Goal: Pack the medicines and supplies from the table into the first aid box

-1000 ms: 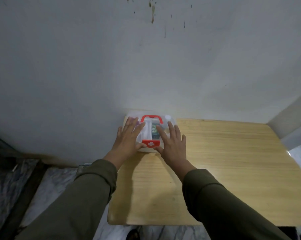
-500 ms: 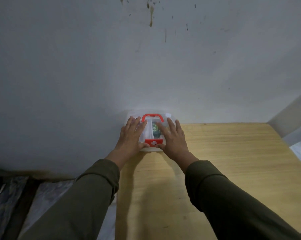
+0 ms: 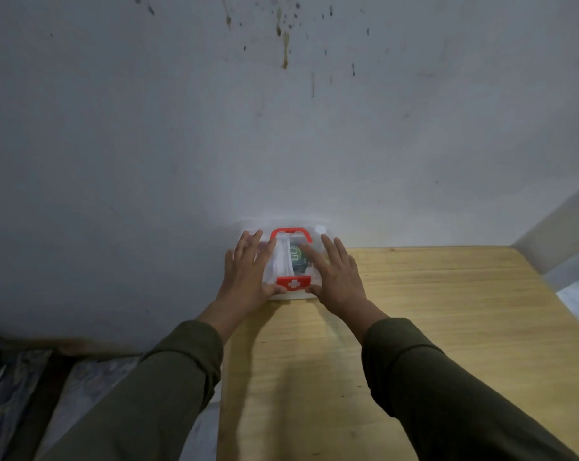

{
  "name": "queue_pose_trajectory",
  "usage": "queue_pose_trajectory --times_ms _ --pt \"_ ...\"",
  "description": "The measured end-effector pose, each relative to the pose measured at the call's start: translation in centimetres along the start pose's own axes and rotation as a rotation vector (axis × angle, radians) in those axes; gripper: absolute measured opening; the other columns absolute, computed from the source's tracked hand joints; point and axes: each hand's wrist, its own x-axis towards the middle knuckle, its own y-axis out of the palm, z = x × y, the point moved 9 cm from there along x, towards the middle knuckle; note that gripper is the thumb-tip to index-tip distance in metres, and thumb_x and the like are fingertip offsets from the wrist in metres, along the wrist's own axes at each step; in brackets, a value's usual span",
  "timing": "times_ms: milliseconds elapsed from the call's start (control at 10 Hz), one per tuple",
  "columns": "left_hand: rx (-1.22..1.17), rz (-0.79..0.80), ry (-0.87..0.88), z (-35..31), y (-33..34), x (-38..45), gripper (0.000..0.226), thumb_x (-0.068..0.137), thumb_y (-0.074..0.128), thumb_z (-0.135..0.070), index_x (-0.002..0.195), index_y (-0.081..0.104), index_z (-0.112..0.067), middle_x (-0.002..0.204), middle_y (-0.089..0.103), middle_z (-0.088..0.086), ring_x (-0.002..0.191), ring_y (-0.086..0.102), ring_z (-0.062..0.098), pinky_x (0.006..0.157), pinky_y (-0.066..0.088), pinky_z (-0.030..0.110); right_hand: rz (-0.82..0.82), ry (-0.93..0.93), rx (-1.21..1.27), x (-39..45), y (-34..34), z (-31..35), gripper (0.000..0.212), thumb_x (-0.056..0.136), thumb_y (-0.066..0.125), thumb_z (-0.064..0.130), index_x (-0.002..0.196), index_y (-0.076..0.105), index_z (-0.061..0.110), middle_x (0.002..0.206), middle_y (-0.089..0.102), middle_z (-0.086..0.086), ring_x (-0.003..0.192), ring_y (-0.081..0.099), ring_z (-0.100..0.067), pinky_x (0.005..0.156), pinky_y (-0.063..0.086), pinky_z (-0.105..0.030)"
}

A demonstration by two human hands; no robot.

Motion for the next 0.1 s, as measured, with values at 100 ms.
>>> queue_pose_trajectory --times_ms 100 --pt "-0.132 -0.186 -0.012 -1.24 -1.16 -3.36 0.088 0.075 0.040 -0.077 0.145 0.021 -0.028 0.158 0.016 0.004 0.146 0.009 0.025 0.117 0.009 0.049 -0.133 -0.013 0.075 -2.30 -1.35 -0.62 0.071 0.085 0.056 0.052 0.142 0.016 0.040 0.159 0.014 -0.006 0.147 0.008 -0.030 0.116 0.015 -0.051"
